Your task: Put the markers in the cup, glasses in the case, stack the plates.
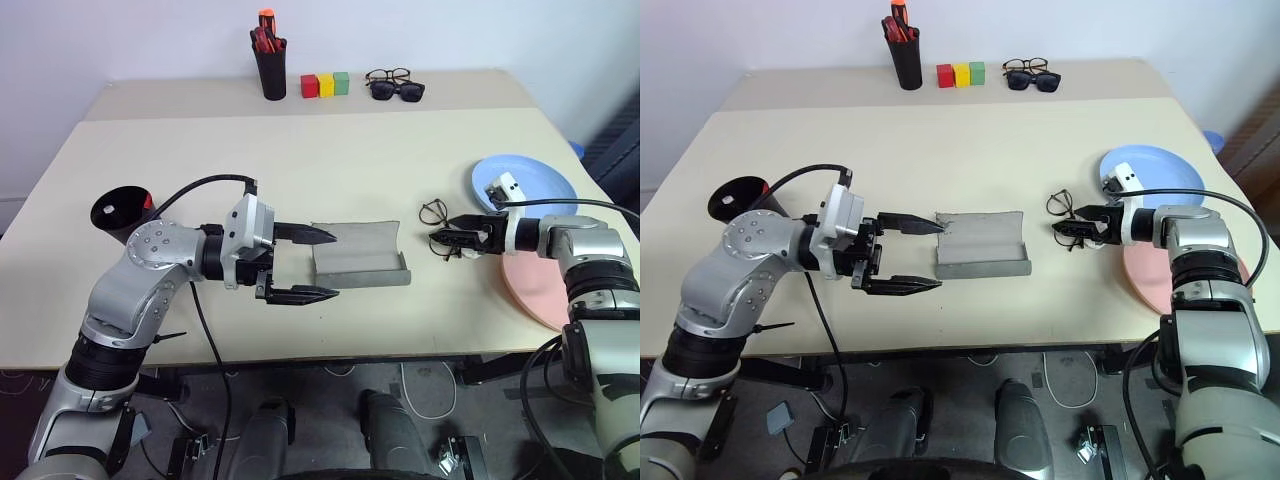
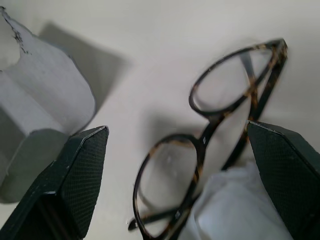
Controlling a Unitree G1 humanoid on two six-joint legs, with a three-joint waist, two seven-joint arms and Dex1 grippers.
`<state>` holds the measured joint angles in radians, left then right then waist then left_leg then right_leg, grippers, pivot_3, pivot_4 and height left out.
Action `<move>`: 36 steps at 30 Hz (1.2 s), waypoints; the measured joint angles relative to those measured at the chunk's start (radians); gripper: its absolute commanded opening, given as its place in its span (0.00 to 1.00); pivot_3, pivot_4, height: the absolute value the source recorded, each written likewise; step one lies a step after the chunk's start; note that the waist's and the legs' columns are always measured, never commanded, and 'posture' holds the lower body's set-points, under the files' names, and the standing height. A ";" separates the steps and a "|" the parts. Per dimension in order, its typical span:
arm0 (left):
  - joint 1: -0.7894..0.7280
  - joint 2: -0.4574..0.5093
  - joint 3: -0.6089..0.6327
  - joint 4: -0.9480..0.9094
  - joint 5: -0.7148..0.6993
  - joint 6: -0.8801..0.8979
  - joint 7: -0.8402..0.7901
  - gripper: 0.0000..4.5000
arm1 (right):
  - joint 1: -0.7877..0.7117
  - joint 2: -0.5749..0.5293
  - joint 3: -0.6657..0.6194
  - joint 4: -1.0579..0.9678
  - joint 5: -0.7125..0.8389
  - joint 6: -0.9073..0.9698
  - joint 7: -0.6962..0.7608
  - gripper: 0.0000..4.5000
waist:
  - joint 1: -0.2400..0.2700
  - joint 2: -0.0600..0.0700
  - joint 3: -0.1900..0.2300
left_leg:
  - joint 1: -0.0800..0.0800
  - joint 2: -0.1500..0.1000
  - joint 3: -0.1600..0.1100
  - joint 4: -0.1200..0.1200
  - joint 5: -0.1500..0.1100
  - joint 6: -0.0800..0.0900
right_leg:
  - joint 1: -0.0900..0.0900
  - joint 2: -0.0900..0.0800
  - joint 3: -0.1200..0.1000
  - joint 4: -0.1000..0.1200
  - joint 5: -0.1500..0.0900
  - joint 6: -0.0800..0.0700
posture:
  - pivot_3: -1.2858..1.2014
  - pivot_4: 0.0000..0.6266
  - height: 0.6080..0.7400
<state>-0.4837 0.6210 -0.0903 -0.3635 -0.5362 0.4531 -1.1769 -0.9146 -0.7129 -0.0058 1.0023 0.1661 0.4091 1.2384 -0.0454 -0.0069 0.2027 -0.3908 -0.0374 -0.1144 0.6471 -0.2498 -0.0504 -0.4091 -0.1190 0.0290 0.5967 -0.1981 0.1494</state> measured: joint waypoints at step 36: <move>0.064 0.008 0.001 -0.033 -0.011 -0.011 0.117 0.86 | -0.037 0.086 -0.058 -0.135 0.048 -0.204 0.080 0.01 | -0.001 0.001 0.000 | 0.000 0.000 0.000 0.000 0.000 0.000 | 0.000 0.000 0.000 0.001 0.000 0.000 | 0.52 0.24 1.00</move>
<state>-0.4202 0.6294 -0.0897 -0.3969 -0.5474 0.4417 -1.0601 -0.9518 -0.6270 -0.0633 0.8669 0.2141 0.2047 1.3185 -0.0468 -0.0063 0.2030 -0.3904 -0.0374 -0.1146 0.6467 -0.2497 -0.0507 -0.4093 -0.1189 0.0290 0.5973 -0.1981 0.1494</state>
